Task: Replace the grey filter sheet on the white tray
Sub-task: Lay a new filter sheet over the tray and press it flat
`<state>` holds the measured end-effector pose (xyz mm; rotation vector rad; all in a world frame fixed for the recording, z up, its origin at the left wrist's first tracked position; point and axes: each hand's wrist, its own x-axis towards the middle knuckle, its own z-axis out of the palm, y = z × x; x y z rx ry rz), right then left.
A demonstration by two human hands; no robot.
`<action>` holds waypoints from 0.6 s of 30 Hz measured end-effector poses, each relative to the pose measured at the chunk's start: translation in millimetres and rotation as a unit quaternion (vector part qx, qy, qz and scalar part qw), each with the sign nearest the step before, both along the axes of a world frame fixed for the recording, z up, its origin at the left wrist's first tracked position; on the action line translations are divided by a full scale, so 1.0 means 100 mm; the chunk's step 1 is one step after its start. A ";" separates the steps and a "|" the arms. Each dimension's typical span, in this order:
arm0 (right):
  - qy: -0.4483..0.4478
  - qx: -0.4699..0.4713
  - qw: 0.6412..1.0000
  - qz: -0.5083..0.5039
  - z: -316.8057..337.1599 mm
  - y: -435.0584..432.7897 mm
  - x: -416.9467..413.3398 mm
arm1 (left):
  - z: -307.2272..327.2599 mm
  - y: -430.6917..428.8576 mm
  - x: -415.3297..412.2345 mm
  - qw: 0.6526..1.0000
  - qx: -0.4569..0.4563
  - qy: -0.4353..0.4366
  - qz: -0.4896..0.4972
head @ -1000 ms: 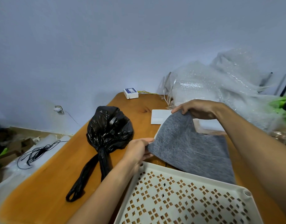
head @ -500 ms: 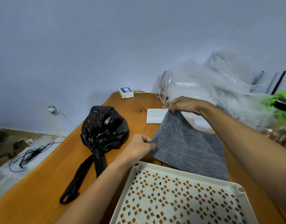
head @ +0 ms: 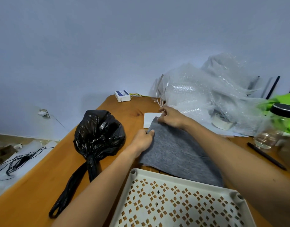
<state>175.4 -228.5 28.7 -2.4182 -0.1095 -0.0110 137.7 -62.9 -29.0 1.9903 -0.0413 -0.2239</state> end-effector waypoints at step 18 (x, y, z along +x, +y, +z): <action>0.125 0.066 0.955 -0.262 -0.55 -1.10 -1.55 | -0.09 -0.07 0.16 0.995 0.099 0.014 -0.021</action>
